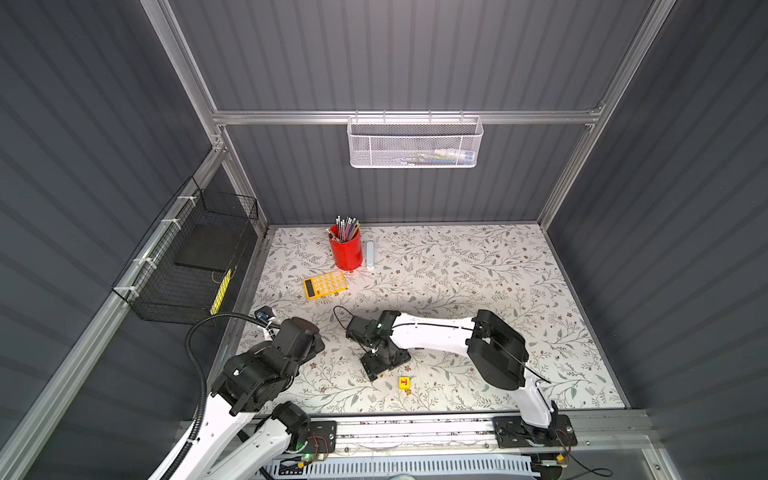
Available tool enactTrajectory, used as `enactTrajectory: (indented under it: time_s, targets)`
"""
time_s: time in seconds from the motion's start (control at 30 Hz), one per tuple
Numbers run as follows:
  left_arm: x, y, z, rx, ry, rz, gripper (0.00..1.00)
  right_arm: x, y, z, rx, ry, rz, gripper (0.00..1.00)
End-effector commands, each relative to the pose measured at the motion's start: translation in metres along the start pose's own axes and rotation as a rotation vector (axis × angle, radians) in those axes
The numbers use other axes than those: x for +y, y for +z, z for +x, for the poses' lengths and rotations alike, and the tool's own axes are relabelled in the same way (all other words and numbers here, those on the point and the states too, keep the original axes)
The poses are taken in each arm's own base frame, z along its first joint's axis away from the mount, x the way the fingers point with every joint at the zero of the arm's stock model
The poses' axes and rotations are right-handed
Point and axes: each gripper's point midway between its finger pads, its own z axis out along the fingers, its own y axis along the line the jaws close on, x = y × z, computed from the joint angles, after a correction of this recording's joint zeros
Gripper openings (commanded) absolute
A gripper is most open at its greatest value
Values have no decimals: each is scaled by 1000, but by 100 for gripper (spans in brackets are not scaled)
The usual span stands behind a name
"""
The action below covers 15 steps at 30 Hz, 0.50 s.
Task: Build the wood block tower
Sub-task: 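Close the right gripper on the dragon tile and lift it upright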
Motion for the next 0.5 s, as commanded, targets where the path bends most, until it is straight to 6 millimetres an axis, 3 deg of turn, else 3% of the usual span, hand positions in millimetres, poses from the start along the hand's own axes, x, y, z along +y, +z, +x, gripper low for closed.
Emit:
enactTrajectory:
  time_s: [0.0,0.27,0.47]
  targets:
    - [5,3,0,-11,-11,-23,100,-9,3,2,20,-9,46,80]
    - [3,5,1,-13,-9,-16,99,-9,6,0,27,-31,58,71]
    - [2,6,1,-15,-12,-13,99,-13,5,-2,17,-43,82,72]
